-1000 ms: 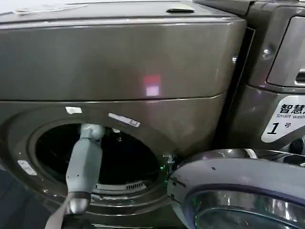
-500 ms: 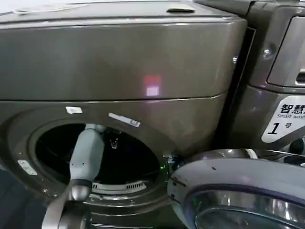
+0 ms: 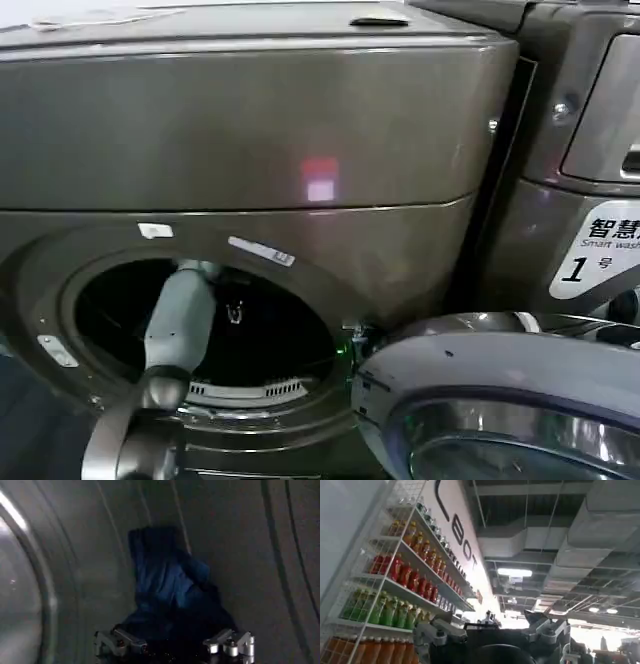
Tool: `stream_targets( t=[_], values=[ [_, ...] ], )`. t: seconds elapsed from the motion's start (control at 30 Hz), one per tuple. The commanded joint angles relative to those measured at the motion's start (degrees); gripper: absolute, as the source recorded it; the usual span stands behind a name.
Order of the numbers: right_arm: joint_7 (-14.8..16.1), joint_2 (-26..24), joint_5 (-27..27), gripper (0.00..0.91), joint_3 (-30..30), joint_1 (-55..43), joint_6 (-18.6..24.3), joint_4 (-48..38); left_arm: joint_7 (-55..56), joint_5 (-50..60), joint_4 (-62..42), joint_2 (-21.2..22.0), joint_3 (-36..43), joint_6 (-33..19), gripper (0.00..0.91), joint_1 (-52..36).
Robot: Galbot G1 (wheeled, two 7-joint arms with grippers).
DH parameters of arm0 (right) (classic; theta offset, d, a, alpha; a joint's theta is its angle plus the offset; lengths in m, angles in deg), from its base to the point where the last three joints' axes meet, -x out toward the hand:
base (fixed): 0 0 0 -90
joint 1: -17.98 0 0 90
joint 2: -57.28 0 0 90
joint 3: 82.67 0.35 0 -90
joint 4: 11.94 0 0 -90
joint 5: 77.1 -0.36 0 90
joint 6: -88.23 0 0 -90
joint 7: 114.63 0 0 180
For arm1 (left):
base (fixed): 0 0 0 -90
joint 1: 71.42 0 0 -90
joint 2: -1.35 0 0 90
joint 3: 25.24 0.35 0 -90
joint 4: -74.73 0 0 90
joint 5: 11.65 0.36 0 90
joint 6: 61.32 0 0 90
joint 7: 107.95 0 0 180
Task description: Grasp the clothes from the dryer.
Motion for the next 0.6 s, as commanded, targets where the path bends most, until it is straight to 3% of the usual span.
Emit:
stream_targets(
  t=[0.03, 0.1, 0.13, 0.2, 0.27, 0.6],
  values=[
    [-0.09, -0.20, -0.06, 0.907, 0.33, -0.06, 0.01, -0.24, 3.12, 1.82, -6.14, -0.54, -0.43, 3.37, 0.907, -0.27],
    [-0.11, -0.42, -0.06, 0.907, 0.44, 0.05, 0.02, -0.48, 2.85, 0.91, -6.27, -0.79, -0.51, 3.92, 0.899, -0.21],
    [-0.12, -0.42, -0.07, 0.907, 0.44, 0.05, 0.01, -0.48, 2.75, 0.86, -6.42, -0.83, -0.60, 4.24, 0.819, -0.25],
    [-0.21, -0.39, -0.12, 0.907, 0.41, -0.06, -0.06, -0.27, 2.14, 1.11, -6.55, -1.05, -0.80, 4.09, 0.137, -0.22],
    [-0.24, -0.47, -0.17, 0.907, 0.50, -0.05, -0.06, -0.23, 2.30, 1.16, -6.03, -1.20, -0.95, 4.69, 0.000, 0.12],
    [-0.25, -0.60, -0.17, 0.907, 0.34, -0.15, -0.26, 0.12, 2.60, 0.52, -0.45, -2.51, -0.70, 6.74, 0.000, 1.68]
  ],
)
